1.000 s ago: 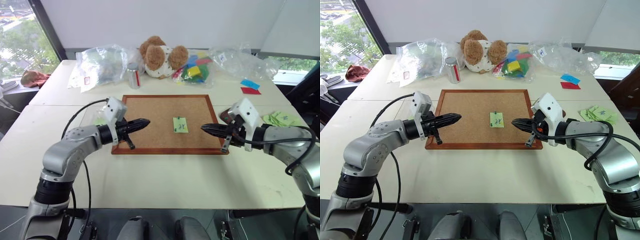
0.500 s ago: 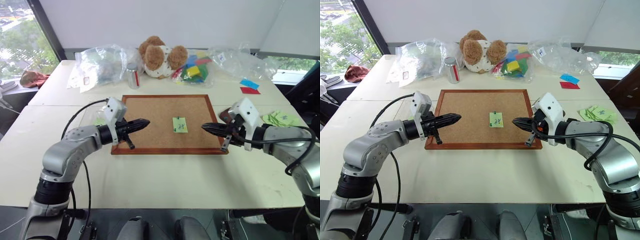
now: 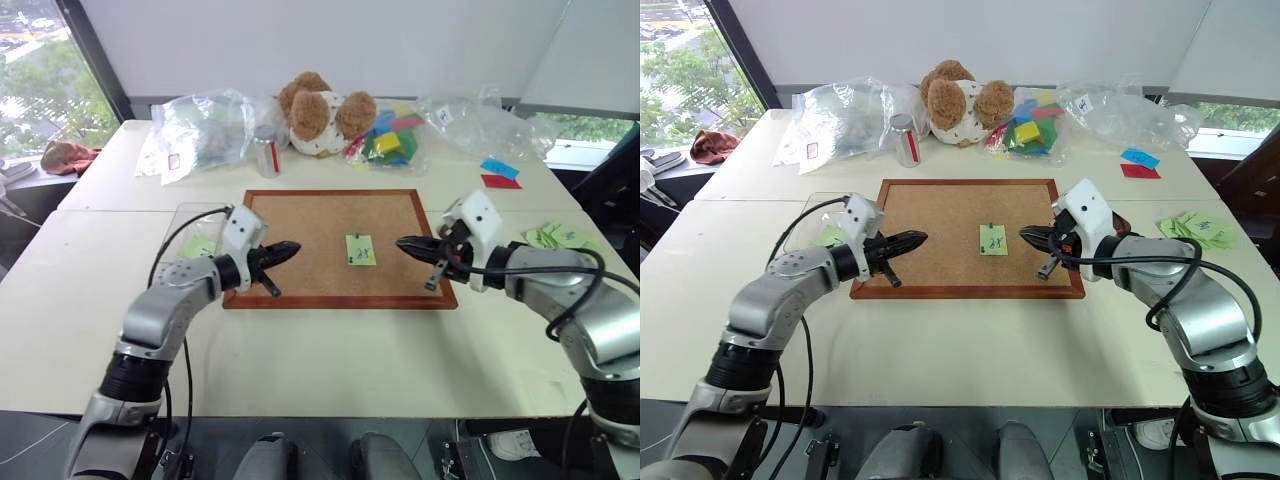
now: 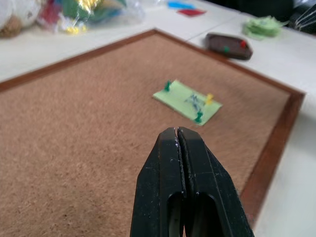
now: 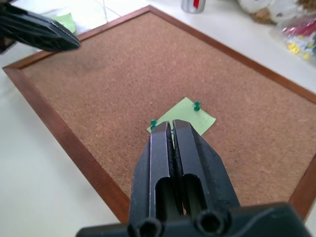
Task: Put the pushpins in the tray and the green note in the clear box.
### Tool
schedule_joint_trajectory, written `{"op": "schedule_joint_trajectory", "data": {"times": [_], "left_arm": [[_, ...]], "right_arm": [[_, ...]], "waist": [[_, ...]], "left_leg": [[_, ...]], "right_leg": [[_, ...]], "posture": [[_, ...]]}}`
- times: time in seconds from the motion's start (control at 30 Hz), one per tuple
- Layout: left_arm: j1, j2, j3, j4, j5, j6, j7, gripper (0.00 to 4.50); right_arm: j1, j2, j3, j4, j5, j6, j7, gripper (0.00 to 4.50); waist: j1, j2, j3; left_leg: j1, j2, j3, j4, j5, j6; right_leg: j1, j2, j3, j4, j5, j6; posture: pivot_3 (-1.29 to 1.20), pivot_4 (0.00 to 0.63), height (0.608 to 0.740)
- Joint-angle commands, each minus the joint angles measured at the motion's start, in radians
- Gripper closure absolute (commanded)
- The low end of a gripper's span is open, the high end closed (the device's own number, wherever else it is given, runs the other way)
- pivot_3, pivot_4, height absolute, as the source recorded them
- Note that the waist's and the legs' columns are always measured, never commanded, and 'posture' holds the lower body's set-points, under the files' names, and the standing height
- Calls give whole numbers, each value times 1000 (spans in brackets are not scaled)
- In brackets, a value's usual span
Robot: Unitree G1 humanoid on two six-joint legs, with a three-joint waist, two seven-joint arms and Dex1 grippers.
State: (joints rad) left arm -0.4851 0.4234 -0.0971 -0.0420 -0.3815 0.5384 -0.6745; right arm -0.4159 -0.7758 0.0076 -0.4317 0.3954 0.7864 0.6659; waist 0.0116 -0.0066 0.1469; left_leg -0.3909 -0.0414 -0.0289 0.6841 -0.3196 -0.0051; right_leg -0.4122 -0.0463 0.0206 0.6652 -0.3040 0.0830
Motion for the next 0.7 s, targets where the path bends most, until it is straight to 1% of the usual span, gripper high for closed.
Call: {"op": "schedule_joint_trajectory", "data": {"times": [0.03,0.27,0.37,0.43,0.5,0.57,0.7], "left_arm": [[-21,-32,-36,110,91,-109,25,4500],[-19,-86,-49,257,161,-219,24,4500],[-26,-109,-36,310,170,-246,29,4500],[-29,-115,-29,319,170,-251,27,4500],[-29,-117,-26,315,171,-254,27,4500],[-29,-121,-21,297,160,-244,23,4500],[-42,-133,-21,289,160,-235,21,4500]], "right_arm": [[-27,24,17,-3,-21,-28,-12,4447],[-108,86,75,74,-67,-10,-39,4447],[-173,132,107,165,-99,-14,-57,4447],[-203,152,127,215,-119,-29,-52,3946],[-236,172,144,273,-146,-43,-61,3005],[-271,192,157,334,-170,-65,-62,2180],[-341,256,159,485,-192,-96,-71,2180]], "waist": [[0,0,0],[-5,0,0],[-5,0,0],[-4,0,0],[-4,0,0],[-5,0,0],[-7,0,0]], "left_leg": [[0,0,0,0,0,0],[0,0,0,0,0,0],[0,0,0,0,0,0],[0,0,0,0,0,-1],[0,0,0,0,0,-1],[0,0,0,0,0,-1],[0,0,0,0,1,-1]], "right_leg": [[0,0,0,0,0,0],[-1,0,0,1,0,0],[-1,0,0,1,0,0],[-1,0,0,1,0,0],[-1,0,0,1,0,0],[-1,0,0,1,0,0],[-1,0,0,1,0,0]], "posture": [[0,150,740],[0,150,740],[0,150,740],[0,150,740],[0,150,740],[0,150,740],[0,150,740]]}}
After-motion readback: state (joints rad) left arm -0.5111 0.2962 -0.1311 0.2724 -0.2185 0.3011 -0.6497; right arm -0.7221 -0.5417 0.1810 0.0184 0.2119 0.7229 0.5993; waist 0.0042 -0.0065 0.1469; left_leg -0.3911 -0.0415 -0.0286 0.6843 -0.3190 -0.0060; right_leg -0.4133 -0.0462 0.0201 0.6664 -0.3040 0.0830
